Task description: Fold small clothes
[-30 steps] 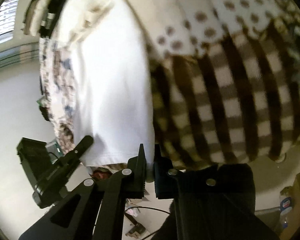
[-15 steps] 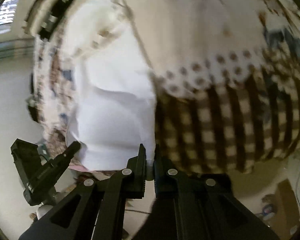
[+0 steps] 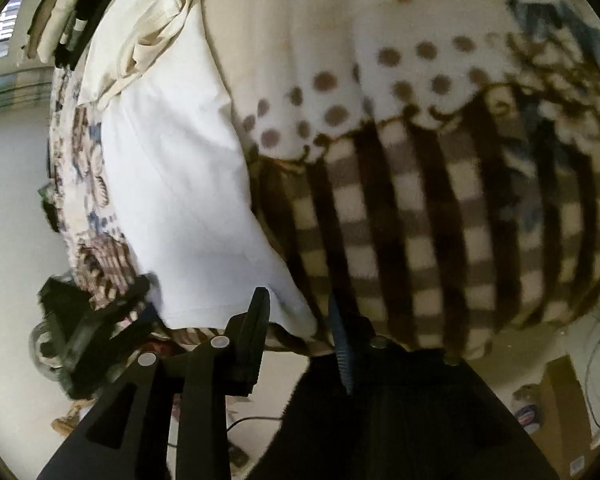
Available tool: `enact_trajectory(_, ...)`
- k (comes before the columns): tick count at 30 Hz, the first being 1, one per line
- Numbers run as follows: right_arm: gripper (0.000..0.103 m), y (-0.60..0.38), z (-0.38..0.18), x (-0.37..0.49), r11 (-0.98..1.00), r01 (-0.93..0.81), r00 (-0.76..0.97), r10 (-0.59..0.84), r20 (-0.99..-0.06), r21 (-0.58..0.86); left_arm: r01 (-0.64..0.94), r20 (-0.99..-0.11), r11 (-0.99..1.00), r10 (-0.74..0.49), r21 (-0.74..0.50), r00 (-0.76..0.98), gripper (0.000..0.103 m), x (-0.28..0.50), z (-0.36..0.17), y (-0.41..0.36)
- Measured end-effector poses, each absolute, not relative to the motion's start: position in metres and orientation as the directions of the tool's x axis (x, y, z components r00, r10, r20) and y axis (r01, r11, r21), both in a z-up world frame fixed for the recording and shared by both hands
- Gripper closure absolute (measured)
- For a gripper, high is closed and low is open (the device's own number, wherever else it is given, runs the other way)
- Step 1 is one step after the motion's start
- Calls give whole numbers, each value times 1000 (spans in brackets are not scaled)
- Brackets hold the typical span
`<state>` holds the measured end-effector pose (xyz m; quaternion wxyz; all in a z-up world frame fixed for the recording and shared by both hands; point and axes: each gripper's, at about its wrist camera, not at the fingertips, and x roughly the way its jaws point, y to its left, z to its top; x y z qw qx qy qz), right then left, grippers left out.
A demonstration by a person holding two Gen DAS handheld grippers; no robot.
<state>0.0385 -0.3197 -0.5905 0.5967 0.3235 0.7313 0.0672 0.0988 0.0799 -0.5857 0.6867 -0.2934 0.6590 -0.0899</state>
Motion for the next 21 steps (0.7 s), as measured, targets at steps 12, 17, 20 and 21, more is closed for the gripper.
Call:
enact_trajectory(12,93,-285,-596,23,790,347,-96,565,-819,505,-205,-847,822,-523,-531,95,86,99,-578,95)
enact_trajectory(17,52,-303,-601,17,728,424,-33,607,-794,539,-259,-769,731,-633,-631,89,49,97,-598,97)
enact_trajectory(20,51,-303,-615,16,725,440,-56,610,-790,529,-217,-804,775,-585,-593,109,67,96,-592,86)
enact_trajectory(21,53,-302,-620,15,724,450,-67,611,-789,523,-196,-807,784,-580,-590,109,93,95,-589,83)
